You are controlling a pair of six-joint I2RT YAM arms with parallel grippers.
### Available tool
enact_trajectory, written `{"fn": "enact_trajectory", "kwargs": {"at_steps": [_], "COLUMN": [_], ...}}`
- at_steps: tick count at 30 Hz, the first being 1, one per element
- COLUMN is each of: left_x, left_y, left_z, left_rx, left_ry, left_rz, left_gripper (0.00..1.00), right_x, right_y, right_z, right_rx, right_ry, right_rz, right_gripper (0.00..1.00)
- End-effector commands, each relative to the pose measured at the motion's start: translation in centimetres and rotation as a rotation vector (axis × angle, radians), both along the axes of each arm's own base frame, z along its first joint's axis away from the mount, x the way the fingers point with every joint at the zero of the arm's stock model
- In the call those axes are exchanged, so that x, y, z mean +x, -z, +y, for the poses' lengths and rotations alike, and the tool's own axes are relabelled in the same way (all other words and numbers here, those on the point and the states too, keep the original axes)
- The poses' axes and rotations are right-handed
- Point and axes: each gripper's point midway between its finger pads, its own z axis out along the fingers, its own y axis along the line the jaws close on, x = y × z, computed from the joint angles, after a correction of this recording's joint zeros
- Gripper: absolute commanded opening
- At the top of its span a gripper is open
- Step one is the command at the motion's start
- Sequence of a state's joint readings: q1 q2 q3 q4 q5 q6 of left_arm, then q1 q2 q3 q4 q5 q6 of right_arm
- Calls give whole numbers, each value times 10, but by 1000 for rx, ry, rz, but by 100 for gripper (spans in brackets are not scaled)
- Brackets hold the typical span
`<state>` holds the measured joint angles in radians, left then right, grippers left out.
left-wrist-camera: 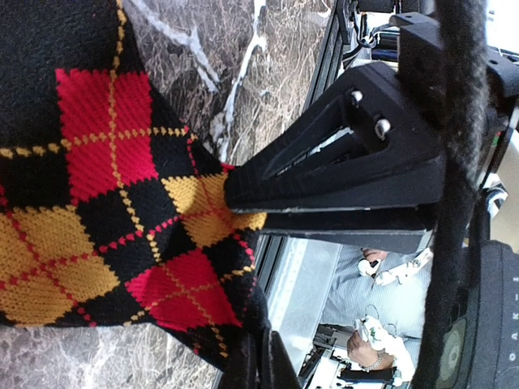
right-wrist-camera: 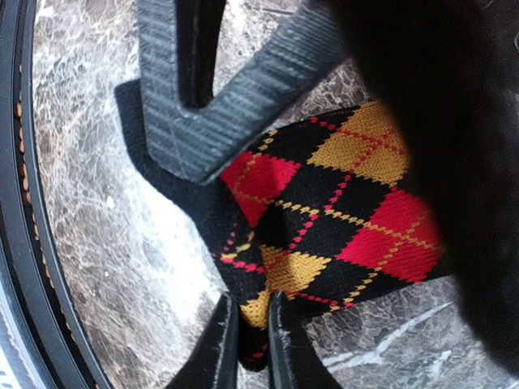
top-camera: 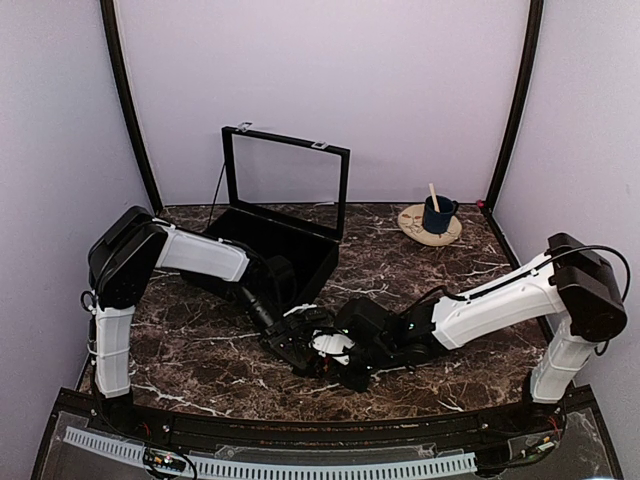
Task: Roll the socks
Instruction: Roll the sock at the center of the board.
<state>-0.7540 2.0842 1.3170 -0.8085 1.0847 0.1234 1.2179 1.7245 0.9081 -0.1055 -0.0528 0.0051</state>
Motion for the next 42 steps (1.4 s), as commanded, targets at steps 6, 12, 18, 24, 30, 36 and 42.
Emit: {"fn": "enact_trajectory", "kwargs": {"at_steps": [6, 12, 18, 24, 30, 36, 42], "left_x": [7, 13, 26, 30, 30, 29, 17], "left_y": [-3, -5, -19, -28, -30, -39, -36], "left_z": [1, 0, -6, -5, 4, 6, -2], "left_rx": [8, 23, 2, -27, -18, -46, -5], "left_ry": [-6, -25, -74, -122, -176, -233, -195], "left_rz": [-14, -56, -156, -215, -292, -417, -612], "left_gripper": [0, 4, 14, 18, 18, 17, 17], "right_x": [-5, -12, -21, -22, -17, -17, -15], "right_y": [-4, -10, -7, -1, -1, -3, -3], "right_z": [5, 10, 10, 7, 6, 7, 3], "right_rx": [10, 15, -14, -34, -19, 9, 21], "right_ry": [-26, -58, -66, -34, 24, 69, 116], "right_rz": [38, 83, 173, 249, 322, 450, 594], "right_gripper": [0, 0, 0, 0, 0, 0, 0]}}
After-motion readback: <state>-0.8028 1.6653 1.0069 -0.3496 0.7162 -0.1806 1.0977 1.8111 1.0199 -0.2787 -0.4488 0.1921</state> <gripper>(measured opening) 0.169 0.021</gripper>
